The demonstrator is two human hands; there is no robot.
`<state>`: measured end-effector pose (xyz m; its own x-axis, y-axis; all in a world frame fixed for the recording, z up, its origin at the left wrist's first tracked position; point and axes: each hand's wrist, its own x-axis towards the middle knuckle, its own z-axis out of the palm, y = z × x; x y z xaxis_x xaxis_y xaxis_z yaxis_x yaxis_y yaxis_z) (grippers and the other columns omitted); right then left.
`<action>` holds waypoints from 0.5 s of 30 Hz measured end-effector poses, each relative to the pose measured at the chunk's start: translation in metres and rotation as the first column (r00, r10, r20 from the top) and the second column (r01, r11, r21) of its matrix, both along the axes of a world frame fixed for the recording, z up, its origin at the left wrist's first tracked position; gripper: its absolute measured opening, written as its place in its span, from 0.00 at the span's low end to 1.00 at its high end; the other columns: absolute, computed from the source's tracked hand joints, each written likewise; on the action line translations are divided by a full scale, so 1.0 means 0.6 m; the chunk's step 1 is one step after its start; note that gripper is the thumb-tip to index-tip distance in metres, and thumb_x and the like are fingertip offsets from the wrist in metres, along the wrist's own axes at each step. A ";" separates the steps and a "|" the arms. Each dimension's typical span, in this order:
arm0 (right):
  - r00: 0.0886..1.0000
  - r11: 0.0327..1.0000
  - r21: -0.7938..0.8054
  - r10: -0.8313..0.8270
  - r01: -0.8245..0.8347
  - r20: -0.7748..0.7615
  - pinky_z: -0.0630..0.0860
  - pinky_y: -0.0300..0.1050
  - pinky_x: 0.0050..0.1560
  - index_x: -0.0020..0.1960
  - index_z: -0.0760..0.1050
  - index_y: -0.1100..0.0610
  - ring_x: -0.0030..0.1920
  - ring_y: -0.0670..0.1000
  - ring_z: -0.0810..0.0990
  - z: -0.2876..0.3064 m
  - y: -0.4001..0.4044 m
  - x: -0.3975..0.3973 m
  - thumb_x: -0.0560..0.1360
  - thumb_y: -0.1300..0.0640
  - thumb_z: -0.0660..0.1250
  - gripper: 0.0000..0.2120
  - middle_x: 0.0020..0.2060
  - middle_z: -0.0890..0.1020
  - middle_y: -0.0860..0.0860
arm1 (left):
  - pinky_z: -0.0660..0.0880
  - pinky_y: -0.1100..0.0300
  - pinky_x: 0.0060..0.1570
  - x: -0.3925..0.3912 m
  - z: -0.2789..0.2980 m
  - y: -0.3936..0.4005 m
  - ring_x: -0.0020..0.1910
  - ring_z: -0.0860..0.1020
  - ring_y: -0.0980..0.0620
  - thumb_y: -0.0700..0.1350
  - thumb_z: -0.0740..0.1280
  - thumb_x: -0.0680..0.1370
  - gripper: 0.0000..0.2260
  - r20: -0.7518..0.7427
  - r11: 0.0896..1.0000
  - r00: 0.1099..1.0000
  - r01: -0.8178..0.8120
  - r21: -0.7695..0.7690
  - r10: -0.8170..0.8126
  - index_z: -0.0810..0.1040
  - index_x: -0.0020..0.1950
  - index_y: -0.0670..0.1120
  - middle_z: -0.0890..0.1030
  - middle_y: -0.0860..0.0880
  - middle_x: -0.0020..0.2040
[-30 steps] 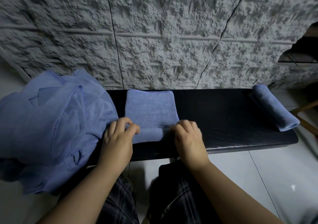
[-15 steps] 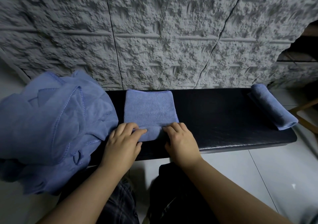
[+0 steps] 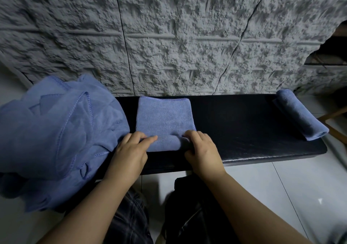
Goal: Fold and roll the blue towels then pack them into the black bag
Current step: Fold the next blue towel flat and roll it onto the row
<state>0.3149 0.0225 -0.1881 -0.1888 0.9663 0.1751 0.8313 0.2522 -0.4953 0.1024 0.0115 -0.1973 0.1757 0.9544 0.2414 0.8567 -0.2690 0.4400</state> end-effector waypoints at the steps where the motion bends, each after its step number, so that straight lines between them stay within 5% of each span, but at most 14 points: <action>1: 0.999 1.000 -0.027 -0.015 0.014 -0.041 0.70 0.45 0.44 0.52 0.75 0.58 0.43 0.53 0.72 0.001 -0.002 0.002 0.64 0.66 0.65 0.17 0.43 0.77 0.51 | 0.78 0.52 0.43 -0.002 0.002 -0.001 0.44 0.72 0.49 0.28 0.70 0.62 0.28 0.010 1.000 1.000 0.012 -0.009 -0.012 0.79 0.59 0.48 0.76 0.50 0.47; 5: 0.971 0.985 -0.163 -0.086 0.050 -0.225 0.66 0.29 0.43 0.50 0.76 0.55 0.44 0.44 0.73 0.007 -0.007 0.012 0.68 0.65 0.67 0.12 0.42 0.76 0.44 | 0.70 0.58 0.54 -0.008 0.004 -0.004 0.52 0.72 0.51 0.33 0.67 0.71 0.20 0.083 0.998 0.996 0.037 -0.058 -0.032 0.77 0.62 0.45 0.77 0.49 0.52; 8: 0.932 0.975 -0.208 -0.143 0.076 -0.332 0.66 0.23 0.45 0.47 0.78 0.52 0.46 0.37 0.75 0.014 -0.010 0.017 0.69 0.65 0.68 0.11 0.44 0.76 0.44 | 0.61 0.65 0.60 -0.013 0.011 -0.010 0.56 0.65 0.60 0.48 0.59 0.74 0.19 0.152 0.990 0.988 0.040 -0.132 -0.020 0.76 0.62 0.46 0.76 0.53 0.55; 11: 0.925 0.960 -0.268 -0.174 0.083 -0.339 0.66 0.22 0.45 0.50 0.79 0.52 0.48 0.34 0.74 0.018 -0.016 0.021 0.71 0.63 0.67 0.11 0.46 0.76 0.44 | 0.59 0.67 0.59 -0.013 0.010 -0.013 0.55 0.63 0.61 0.57 0.49 0.71 0.28 0.174 0.978 0.985 0.041 -0.206 -0.005 0.75 0.62 0.47 0.73 0.57 0.53; 15: 0.927 0.944 -0.315 -0.204 0.100 -0.316 0.68 0.26 0.40 0.51 0.74 0.50 0.43 0.39 0.75 0.024 -0.017 0.015 0.73 0.60 0.63 0.09 0.45 0.77 0.46 | 0.60 0.65 0.58 -0.005 0.004 -0.011 0.55 0.68 0.53 0.54 0.49 0.71 0.27 0.197 0.965 0.977 -0.026 -0.259 0.080 0.76 0.60 0.44 0.72 0.52 0.52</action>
